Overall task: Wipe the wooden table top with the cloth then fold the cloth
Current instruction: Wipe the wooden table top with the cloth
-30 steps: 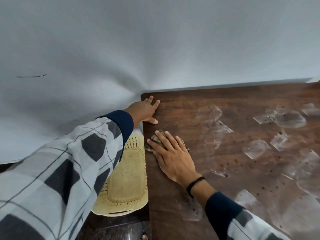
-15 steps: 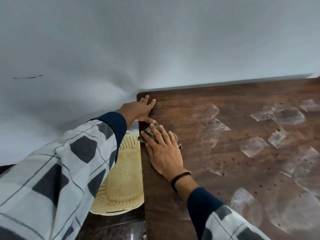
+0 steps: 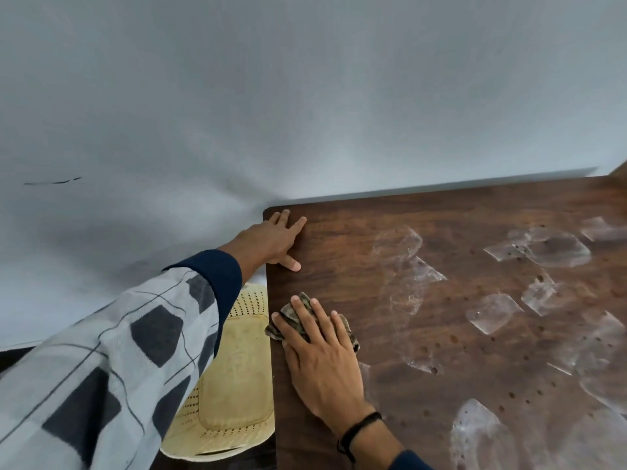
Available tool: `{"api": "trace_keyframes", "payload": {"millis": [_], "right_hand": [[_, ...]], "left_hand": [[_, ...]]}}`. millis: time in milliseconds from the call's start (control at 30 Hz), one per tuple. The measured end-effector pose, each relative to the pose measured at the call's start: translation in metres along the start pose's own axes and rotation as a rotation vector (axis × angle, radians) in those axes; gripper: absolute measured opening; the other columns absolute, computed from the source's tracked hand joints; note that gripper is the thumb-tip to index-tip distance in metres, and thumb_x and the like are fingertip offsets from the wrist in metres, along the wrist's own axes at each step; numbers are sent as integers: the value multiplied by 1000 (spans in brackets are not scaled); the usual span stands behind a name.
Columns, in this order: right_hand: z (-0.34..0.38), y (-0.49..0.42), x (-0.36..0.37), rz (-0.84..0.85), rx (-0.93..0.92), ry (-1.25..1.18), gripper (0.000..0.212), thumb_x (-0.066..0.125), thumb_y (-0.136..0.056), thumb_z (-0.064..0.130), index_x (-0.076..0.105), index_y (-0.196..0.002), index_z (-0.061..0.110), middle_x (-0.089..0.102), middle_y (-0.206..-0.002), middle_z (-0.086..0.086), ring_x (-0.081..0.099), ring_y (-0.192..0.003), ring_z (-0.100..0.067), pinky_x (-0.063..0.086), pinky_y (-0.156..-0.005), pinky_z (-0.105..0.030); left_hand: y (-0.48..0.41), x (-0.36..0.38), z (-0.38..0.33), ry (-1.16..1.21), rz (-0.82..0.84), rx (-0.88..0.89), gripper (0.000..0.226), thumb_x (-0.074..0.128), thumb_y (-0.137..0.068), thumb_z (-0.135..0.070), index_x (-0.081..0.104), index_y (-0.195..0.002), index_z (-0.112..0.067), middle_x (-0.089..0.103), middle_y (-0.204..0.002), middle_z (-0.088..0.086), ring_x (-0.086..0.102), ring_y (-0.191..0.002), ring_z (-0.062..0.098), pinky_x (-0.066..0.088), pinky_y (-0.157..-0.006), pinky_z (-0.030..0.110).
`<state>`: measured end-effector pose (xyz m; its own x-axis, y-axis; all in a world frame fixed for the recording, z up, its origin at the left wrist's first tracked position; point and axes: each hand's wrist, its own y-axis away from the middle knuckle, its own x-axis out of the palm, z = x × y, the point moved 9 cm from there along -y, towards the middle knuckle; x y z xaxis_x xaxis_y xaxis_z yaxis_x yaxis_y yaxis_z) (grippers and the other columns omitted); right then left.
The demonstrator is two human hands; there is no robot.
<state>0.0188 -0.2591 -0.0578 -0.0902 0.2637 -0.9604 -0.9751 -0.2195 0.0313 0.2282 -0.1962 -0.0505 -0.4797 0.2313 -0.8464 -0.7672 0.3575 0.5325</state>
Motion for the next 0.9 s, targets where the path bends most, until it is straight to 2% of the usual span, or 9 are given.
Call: {"api": "trace_keyframes", "payload": {"millis": [67,233,400,467,600,667,767,833,900], "right_hand": [[-2,-2,-2,-10,-17,4,47,30,-108,44,31,-155,48,20,-168,9,15,-156,-20,6,-123,-43],[-4,-3,-3,-16,-12,-5,46,34,-107,44,36,-152,49,26,-167,10,21,-155,-19,11,-123,-42],[-7,-22,-2,38,54,-51,50,21,-109,45,18,-158,51,-1,-170,13,-7,-157,-17,-7,-126,-42],[1,-14,0,64,0,-38,50,22,-109,43,18,-158,49,0,-171,11,-8,-157,-18,-1,-127,-45],[-1,13,0,87,-163,33,48,30,-107,43,31,-154,48,20,-169,10,14,-157,-19,18,-124,-47],[-12,-3,-5,95,-136,26,48,28,-108,44,26,-156,49,14,-170,11,9,-157,-20,14,-126,-47],[-14,-34,-8,90,13,10,49,21,-110,45,17,-159,47,1,-171,9,-4,-158,-20,2,-127,-46],[3,-26,-1,77,-9,0,49,22,-110,43,20,-159,45,2,-171,7,-5,-158,-21,3,-128,-48],[21,2,7,56,-111,9,48,28,-108,40,29,-157,43,12,-171,7,4,-158,-22,9,-127,-48]], "left_hand": [[-2,-2,-2,27,14,97,112,72,-84,-48,-14,-155,-33,-31,-159,-1,-19,-149,27,19,-116,61],[-8,7,-1,62,95,184,104,67,-88,-48,-13,-153,-41,-29,-160,-3,-21,-148,27,12,-119,59],[-8,8,-2,61,114,176,103,66,-88,-49,-14,-153,-42,-31,-159,-4,-23,-147,26,10,-118,58],[-6,8,-2,51,122,178,103,65,-89,-50,-15,-153,-40,-31,-159,-3,-23,-147,28,11,-119,59],[-6,6,-3,41,127,187,102,64,-90,-49,-16,-153,-38,-32,-159,-1,-23,-147,30,12,-118,60],[-7,6,-4,25,134,182,102,63,-90,-50,-16,-153,-39,-33,-158,-2,-23,-147,30,13,-117,61],[-8,8,-3,27,142,176,102,63,-89,-52,-16,-153,-40,-33,-158,-2,-23,-147,30,12,-117,62],[-8,10,-2,38,150,171,103,64,-89,-51,-17,-152,-40,-34,-158,-2,-24,-147,30,12,-117,62],[-8,10,0,50,154,174,103,64,-89,-51,-17,-152,-40,-34,-158,-2,-24,-147,30,11,-117,62]]}}
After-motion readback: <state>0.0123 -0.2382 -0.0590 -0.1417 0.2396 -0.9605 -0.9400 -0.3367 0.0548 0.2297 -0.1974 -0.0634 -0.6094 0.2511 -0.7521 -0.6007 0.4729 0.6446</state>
